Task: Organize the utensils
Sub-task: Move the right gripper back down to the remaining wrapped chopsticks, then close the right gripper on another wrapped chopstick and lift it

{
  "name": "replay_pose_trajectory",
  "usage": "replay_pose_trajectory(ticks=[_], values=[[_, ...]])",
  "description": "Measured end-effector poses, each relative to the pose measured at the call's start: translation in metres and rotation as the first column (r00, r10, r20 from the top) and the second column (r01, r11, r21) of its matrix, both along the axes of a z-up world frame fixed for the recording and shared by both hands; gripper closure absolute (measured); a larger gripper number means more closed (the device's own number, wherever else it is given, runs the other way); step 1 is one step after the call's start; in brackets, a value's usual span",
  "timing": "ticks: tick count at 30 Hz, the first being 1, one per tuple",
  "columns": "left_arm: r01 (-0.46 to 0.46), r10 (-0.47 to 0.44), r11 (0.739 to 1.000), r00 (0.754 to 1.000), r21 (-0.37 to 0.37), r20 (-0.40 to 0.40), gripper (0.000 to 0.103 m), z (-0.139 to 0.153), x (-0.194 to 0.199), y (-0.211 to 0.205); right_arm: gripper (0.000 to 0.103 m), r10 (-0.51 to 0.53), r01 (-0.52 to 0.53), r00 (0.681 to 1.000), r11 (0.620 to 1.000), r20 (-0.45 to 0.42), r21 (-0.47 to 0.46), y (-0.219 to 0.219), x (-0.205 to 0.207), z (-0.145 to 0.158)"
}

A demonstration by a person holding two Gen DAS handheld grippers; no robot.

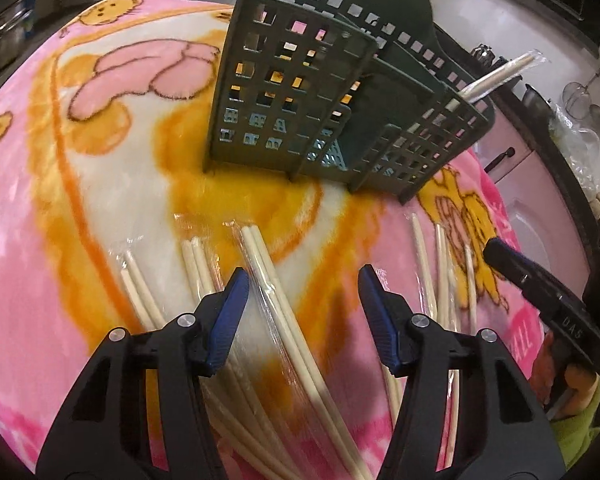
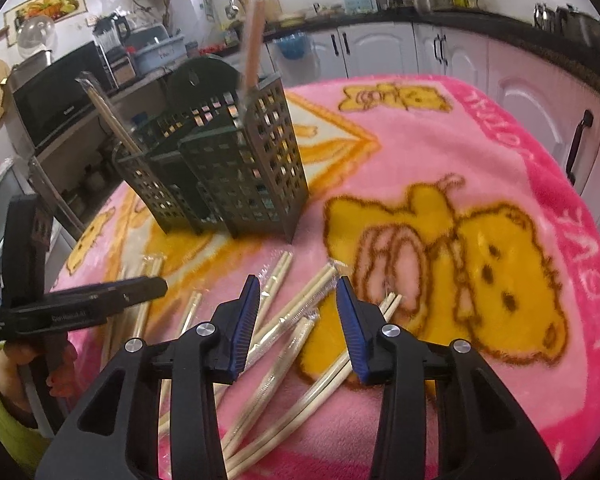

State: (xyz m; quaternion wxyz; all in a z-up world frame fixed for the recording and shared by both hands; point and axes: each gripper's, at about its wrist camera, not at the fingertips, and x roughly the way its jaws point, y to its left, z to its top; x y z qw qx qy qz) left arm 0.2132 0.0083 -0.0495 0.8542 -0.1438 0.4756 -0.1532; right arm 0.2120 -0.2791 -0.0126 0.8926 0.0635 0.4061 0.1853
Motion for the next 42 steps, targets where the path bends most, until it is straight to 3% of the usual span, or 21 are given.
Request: replay_pose_trajectory(ticks=[17,21,25,31,38,42], values=[[-0.004,0.004,0.999,1.000,0.033,-0.022,0.054,0.001,0.039,-0.005,0.065,-0.038,0.043,0.982,0.999,-0.186,0.023,-0.003,0.054,-0.033],[0.002,-0.002,0.999,1.000,0.055,-0.014,0.054,0.001,0.044,-0.010,0.074,-0.044,0.045,0.983,0.999,-0.177,0.002,0.000,0.057,-0.034],[0.002,-0.003,0.993,1.000,0.115,0.009,0.065,0.000,0.047,-0.016,0.088,-0.035,0.038,0.986,0.999,-0.164,0.017,0.001,0.058,-0.035],[-0.006,0.001,0.982,1.000,0.187,0.029,0.083,-0.001,0.050,-0.022,0.093,-0.026,0.034,0.990,0.998,-0.136,0.058,0.004,0.054,-0.032],[-0.019,0.014,0.984,0.999,0.179,0.029,0.100,0.001,0.052,-0.004,0.095,-0.001,0.013,0.997,0.986,-0.075,0.165,-0.003,0.044,-0.009],[-0.009,0.003,0.990,0.999,0.139,0.043,0.100,0.011,0.048,0.004,0.096,0.018,-0.012,1.000,0.979,-0.026,0.202,-0.002,0.034,0.010]])
